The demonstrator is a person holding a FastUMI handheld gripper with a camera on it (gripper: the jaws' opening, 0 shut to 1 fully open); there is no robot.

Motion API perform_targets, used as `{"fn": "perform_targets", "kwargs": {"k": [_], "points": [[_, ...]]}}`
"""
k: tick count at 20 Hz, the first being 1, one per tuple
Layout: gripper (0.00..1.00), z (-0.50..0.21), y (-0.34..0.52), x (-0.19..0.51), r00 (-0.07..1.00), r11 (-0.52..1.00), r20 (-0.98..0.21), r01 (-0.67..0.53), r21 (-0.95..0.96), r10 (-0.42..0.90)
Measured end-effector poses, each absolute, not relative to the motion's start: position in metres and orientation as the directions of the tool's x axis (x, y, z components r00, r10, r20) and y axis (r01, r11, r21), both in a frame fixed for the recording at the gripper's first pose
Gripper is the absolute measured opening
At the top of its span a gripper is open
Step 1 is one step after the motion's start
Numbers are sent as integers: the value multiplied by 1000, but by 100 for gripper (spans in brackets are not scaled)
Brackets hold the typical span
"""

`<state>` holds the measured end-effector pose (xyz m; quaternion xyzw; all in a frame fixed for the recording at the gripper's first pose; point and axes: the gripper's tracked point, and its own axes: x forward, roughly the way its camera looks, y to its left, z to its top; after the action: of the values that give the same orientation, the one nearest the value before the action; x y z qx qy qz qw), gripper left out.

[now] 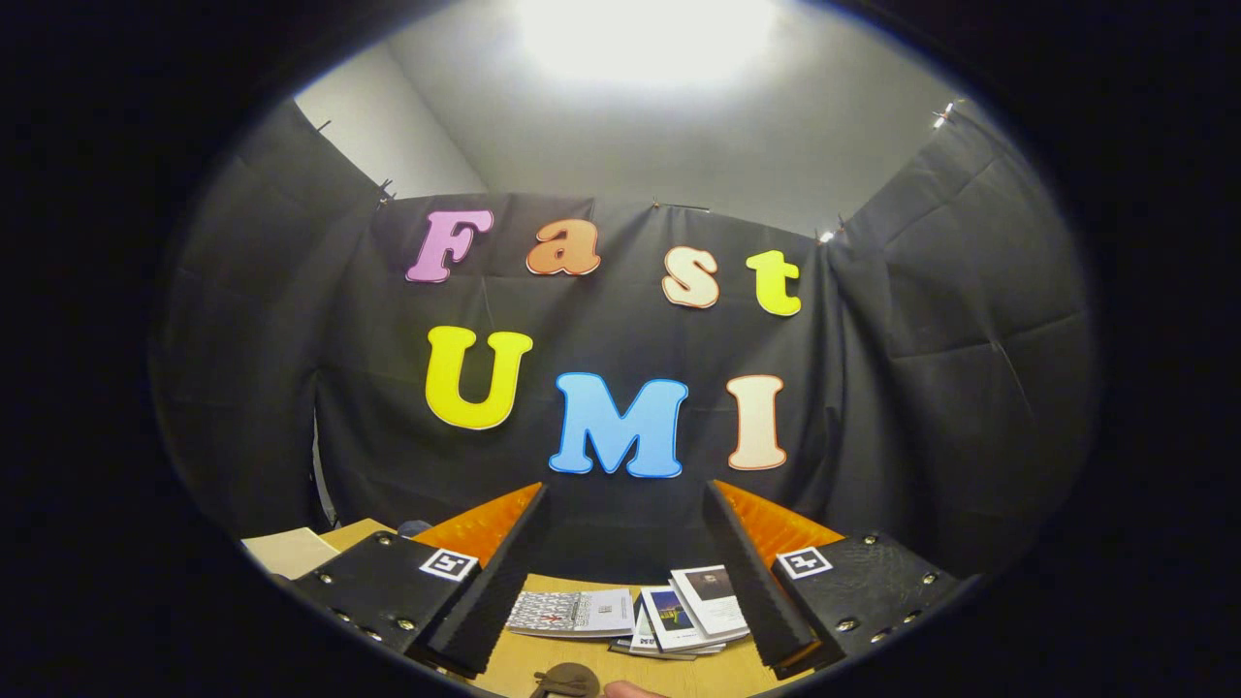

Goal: Open the storage box then place both shoes into the box .Put the left shoe in first, then the right shoe, with the right side of both shoes facing outward in a uniform manner.

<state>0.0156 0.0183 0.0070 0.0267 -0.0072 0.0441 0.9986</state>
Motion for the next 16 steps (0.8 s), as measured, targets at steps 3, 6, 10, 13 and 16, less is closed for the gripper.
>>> {"fn": "perform_targets", "kwargs": {"k": [3,6,10,13,16], "points": [[96,4,21,19,995,994,15,-102,38,102],[97,-4,29,21,993,991,0,-122,58,122],[97,-17,41,27,990,986,-26,-139,88,142],[97,-30,54,31,985,979,-44,-163,126,169],[96,-46,78,34,971,959,-75,-209,191,227]]}}
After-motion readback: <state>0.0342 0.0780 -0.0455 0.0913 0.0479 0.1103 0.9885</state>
